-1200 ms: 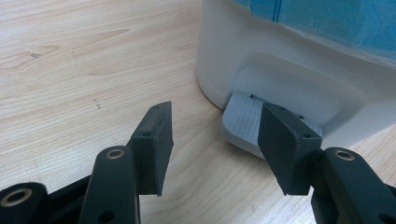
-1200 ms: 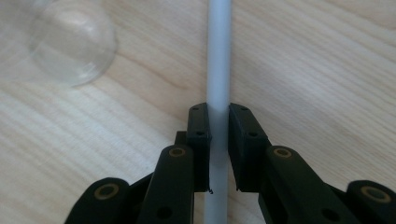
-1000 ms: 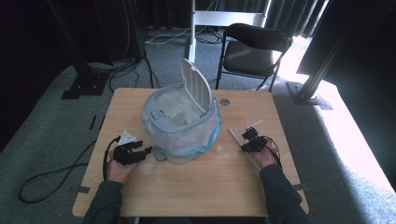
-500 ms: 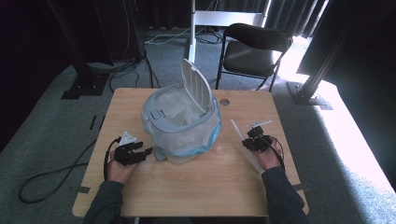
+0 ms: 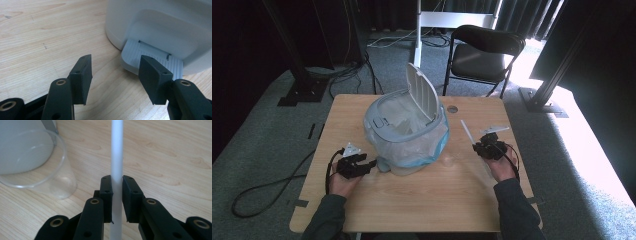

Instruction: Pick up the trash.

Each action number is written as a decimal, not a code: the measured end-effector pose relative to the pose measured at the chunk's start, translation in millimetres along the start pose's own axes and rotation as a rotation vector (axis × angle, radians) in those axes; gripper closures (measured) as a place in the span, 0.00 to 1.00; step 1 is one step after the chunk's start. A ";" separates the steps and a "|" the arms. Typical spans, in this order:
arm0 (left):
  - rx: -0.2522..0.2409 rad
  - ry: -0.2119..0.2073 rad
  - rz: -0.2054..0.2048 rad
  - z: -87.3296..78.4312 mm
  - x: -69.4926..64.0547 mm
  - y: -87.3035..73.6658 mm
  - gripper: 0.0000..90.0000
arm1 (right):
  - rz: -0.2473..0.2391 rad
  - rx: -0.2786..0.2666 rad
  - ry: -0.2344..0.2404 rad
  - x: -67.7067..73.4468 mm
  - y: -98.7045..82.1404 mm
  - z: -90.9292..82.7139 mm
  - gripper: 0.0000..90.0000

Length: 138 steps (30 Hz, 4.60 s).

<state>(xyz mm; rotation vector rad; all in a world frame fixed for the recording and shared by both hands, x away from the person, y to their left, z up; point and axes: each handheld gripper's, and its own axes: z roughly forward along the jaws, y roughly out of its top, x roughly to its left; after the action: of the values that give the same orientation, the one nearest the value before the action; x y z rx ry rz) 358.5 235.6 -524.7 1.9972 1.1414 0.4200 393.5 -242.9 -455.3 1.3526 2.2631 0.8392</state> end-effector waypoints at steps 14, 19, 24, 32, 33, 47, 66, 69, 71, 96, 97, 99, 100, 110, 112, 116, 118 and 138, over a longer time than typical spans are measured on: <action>-0.004 0.003 -0.002 1.5 0.5 -1.7 0.49 | -0.013 -0.070 -0.002 5.7 8.0 -14.3 0.88; -0.005 0.002 -0.004 1.5 0.6 -1.9 0.49 | -0.021 -0.095 0.004 9.2 10.9 -20.6 0.88; -0.008 0.003 -0.007 1.5 0.4 -2.4 0.49 | -0.026 -0.119 0.006 12.5 12.9 -25.7 0.88; -0.009 0.001 -0.007 1.4 0.2 -3.0 0.49 | -0.038 -0.167 0.017 19.4 16.1 -34.6 0.88; -0.008 0.001 -0.006 1.4 0.1 -3.1 0.49 | -0.041 -0.174 0.022 20.1 16.7 -35.8 0.88; -0.005 0.000 -0.007 1.3 -0.1 -3.3 0.49 | -0.088 -0.276 0.079 35.1 21.6 -52.3 0.88; -0.002 -0.004 -0.008 1.3 0.0 -3.4 0.49 | -0.159 -0.392 0.129 53.6 21.1 -70.8 0.88; -0.001 -0.004 -0.008 1.3 0.0 -3.4 0.49 | -0.171 -0.415 0.134 55.8 19.7 -73.6 0.88; -0.001 -0.004 -0.008 1.3 0.1 -3.5 0.49 | -0.177 -0.429 0.136 56.8 19.4 -76.2 0.88; -0.001 -0.006 -0.010 1.4 0.3 -3.6 0.49 | -0.233 -0.495 0.181 70.7 8.2 -94.5 0.88; 0.000 -0.006 -0.009 1.4 0.3 -3.6 0.49 | -0.236 -0.497 0.183 71.2 7.5 -95.2 0.88; 0.000 -0.006 -0.009 1.4 0.3 -3.6 0.49 | -0.242 -0.504 0.188 73.4 5.4 -97.3 0.88; 0.000 -0.006 -0.010 1.4 0.4 -3.7 0.49 | -0.250 -0.510 0.192 74.1 4.8 -98.0 0.88; 0.000 -0.005 -0.009 1.4 0.3 -3.6 0.49 | -0.296 -0.484 0.220 85.6 7.6 -89.6 0.88; 0.001 -0.006 -0.008 1.4 0.5 -3.6 0.49 | -0.295 -0.459 0.225 87.0 10.8 -80.5 0.88; -0.001 -0.006 -0.009 1.5 0.5 -3.6 0.49 | -0.309 -0.434 0.224 89.6 15.2 -70.3 0.88; 0.000 -0.005 -0.008 1.5 0.5 -3.6 0.49 | -0.311 -0.427 0.226 91.0 17.1 -67.9 0.88; 0.000 -0.004 -0.005 1.4 0.1 -3.4 0.49 | -0.355 -0.422 0.245 106.6 31.9 -67.4 0.88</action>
<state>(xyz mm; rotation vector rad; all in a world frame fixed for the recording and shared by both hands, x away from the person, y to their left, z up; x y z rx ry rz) 357.4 236.1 -528.2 1.9938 1.1442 0.4133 325.1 -157.5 -385.0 0.6688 2.2303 1.3104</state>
